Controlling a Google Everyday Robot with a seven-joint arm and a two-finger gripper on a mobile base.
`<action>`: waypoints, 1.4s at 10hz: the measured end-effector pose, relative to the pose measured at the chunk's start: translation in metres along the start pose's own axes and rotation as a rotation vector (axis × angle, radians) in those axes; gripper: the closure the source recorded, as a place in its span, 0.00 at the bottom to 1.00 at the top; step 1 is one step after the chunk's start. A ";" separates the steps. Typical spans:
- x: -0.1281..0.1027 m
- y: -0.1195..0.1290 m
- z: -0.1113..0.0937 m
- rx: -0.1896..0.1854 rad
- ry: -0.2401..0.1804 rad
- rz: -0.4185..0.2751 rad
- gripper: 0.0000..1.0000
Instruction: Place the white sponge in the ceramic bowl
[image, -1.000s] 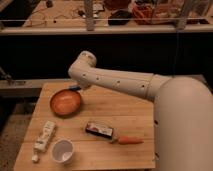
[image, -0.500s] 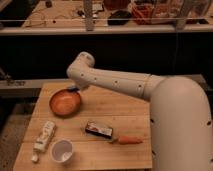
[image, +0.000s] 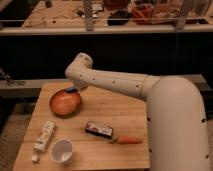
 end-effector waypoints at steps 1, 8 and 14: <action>-0.003 -0.001 0.002 -0.002 -0.003 -0.001 1.00; -0.014 0.000 0.011 -0.006 -0.012 -0.042 1.00; -0.018 0.001 0.017 -0.007 -0.023 -0.075 1.00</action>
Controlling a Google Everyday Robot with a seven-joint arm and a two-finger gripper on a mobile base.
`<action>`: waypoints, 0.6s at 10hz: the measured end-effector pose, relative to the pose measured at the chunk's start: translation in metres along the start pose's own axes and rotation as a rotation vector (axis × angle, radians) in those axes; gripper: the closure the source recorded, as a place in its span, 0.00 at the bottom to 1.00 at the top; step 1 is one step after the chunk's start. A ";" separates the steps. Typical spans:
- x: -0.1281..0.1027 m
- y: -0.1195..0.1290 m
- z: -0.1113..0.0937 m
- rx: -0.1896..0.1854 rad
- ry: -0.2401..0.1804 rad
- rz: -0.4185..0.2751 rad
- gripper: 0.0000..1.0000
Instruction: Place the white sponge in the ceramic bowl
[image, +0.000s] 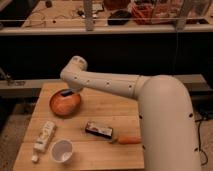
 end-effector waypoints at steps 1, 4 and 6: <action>0.000 0.000 0.001 0.000 -0.001 -0.005 1.00; -0.003 0.000 0.004 0.000 -0.007 -0.024 1.00; -0.004 0.001 0.005 0.000 -0.011 -0.035 1.00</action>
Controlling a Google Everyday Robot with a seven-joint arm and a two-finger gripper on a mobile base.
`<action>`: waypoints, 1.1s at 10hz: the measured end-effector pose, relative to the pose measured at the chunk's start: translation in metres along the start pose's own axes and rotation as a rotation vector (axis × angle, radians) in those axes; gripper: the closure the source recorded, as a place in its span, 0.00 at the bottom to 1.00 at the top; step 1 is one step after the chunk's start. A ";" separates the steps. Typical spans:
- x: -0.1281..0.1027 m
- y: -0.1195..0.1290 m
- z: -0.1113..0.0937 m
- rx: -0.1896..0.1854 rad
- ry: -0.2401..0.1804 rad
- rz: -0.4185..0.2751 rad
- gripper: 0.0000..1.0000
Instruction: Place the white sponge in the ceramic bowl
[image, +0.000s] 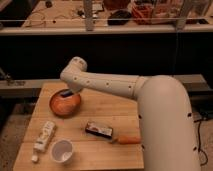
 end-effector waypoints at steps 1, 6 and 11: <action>-0.001 0.000 0.001 0.000 -0.003 -0.008 1.00; -0.002 0.000 0.003 -0.001 -0.005 -0.031 1.00; -0.006 -0.001 0.006 -0.003 -0.011 -0.059 1.00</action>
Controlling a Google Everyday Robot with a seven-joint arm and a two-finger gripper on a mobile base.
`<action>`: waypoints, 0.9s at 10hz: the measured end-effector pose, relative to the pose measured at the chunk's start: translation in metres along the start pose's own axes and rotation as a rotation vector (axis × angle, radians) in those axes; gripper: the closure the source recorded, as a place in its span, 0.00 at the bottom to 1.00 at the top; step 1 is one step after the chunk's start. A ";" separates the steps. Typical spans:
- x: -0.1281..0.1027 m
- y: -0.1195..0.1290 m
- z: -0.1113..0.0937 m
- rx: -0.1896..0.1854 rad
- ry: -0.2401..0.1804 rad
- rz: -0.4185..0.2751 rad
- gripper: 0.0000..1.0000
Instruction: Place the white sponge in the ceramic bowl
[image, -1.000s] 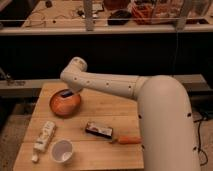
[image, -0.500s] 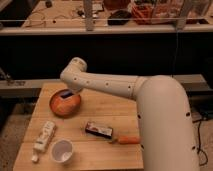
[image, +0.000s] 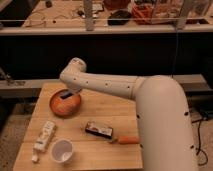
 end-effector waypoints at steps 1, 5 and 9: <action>0.000 0.000 0.001 -0.001 0.000 -0.004 1.00; 0.000 0.000 0.002 -0.003 -0.001 -0.018 1.00; -0.002 -0.001 0.003 -0.006 -0.003 -0.033 1.00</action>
